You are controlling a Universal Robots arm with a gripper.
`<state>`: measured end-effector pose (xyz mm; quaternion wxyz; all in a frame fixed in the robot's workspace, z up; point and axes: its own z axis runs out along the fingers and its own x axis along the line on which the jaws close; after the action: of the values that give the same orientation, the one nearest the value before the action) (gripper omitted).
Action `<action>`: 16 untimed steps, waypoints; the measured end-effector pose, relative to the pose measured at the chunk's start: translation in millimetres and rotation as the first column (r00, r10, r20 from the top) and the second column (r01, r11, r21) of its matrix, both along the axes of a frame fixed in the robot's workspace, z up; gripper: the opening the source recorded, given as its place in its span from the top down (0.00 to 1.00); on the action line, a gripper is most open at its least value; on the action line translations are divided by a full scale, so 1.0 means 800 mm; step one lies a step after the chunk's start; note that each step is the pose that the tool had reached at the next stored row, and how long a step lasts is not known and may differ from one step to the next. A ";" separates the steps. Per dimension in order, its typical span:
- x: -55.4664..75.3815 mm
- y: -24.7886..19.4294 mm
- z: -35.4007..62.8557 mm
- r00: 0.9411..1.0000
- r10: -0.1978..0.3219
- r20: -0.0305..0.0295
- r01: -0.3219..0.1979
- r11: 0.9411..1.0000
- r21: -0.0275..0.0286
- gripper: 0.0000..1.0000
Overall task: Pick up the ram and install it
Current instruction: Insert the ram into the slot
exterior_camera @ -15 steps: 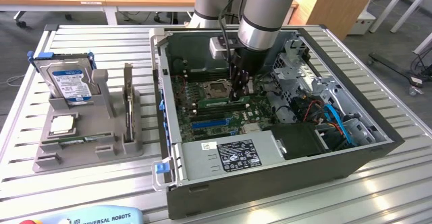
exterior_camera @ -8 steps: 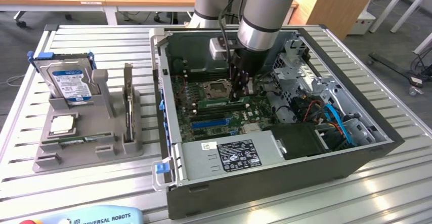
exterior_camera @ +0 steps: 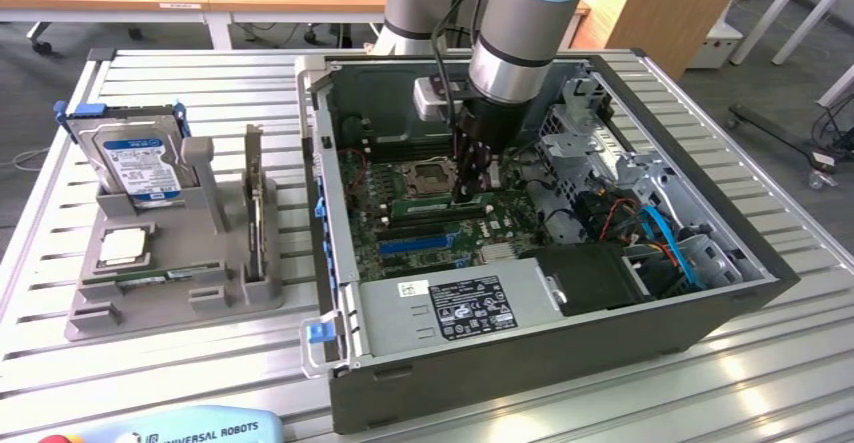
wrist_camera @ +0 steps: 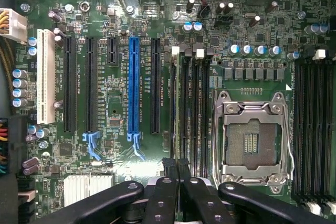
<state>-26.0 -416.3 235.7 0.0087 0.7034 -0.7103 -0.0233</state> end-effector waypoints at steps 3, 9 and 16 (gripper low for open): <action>0.000 0.0000 0.000 1.000 0.000 0.000 0.000 1.000 0.000 0.88; 0.000 0.0000 -0.002 1.000 0.000 0.000 0.000 1.000 0.000 0.88; 0.000 0.0000 -0.004 1.000 -0.001 0.000 0.001 1.000 0.000 0.88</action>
<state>-26.1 -416.3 232.6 0.0086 0.7032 -0.7105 -0.0234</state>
